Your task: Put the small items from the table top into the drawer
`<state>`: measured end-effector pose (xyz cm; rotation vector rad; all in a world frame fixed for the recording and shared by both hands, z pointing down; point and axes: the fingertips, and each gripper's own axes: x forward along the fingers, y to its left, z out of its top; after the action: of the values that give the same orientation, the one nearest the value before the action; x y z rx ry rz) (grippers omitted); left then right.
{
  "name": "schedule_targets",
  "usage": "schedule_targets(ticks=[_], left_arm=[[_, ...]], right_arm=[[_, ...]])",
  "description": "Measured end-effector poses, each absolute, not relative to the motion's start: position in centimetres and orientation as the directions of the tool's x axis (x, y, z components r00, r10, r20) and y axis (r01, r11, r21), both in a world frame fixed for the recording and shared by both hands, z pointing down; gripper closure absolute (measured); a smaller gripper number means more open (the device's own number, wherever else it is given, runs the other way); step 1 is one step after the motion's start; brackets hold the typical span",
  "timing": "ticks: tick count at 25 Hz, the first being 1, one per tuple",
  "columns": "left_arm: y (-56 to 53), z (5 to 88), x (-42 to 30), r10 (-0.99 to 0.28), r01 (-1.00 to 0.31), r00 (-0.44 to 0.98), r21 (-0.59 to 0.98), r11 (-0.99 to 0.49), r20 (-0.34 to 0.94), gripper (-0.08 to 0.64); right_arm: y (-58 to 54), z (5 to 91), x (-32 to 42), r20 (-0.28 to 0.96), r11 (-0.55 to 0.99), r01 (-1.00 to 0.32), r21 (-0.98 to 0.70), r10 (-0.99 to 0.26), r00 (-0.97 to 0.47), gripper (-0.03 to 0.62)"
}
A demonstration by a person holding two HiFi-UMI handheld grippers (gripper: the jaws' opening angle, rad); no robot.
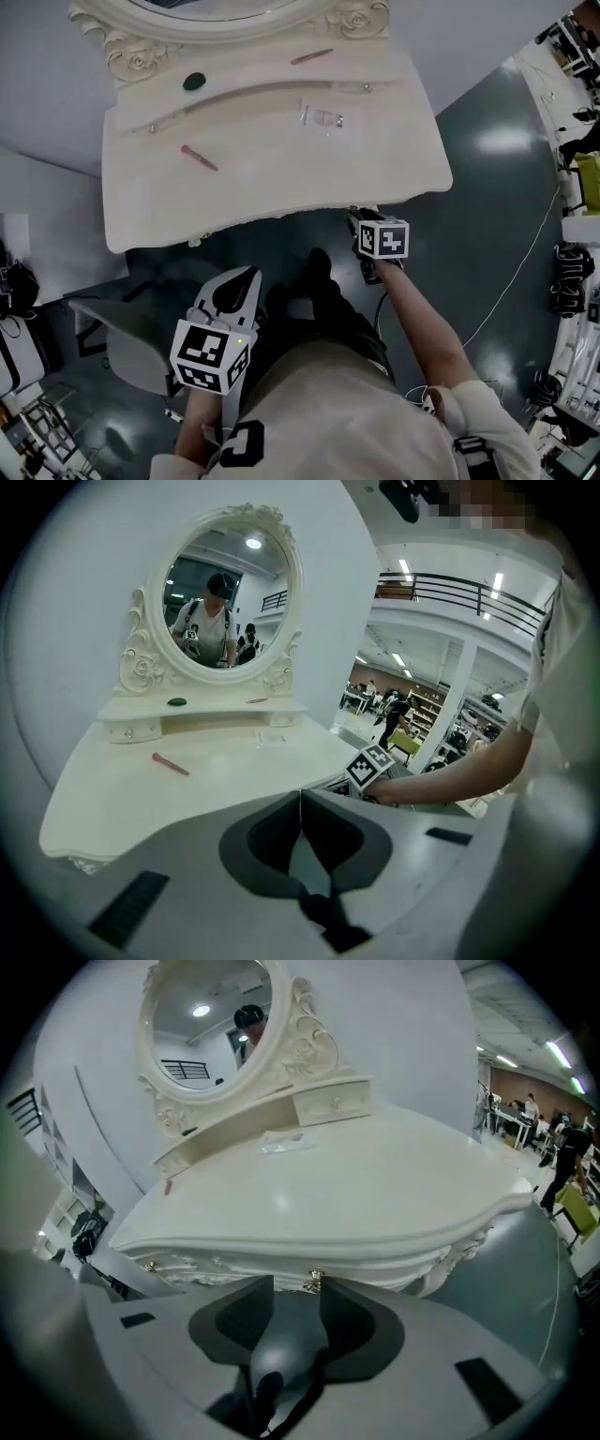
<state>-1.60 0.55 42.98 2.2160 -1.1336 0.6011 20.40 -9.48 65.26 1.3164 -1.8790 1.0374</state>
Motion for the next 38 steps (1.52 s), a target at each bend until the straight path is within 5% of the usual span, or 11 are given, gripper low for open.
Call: schedule_targets(ticks=[38], left_arm=[[0.1, 43.2, -2.5, -0.587, -0.872, 0.477, 0.266, -0.411, 0.655, 0.503]], right_arm=[[-12.1, 72.2, 20.6, 0.862, 0.182, -0.956, -0.231, -0.417, -0.288, 0.449]])
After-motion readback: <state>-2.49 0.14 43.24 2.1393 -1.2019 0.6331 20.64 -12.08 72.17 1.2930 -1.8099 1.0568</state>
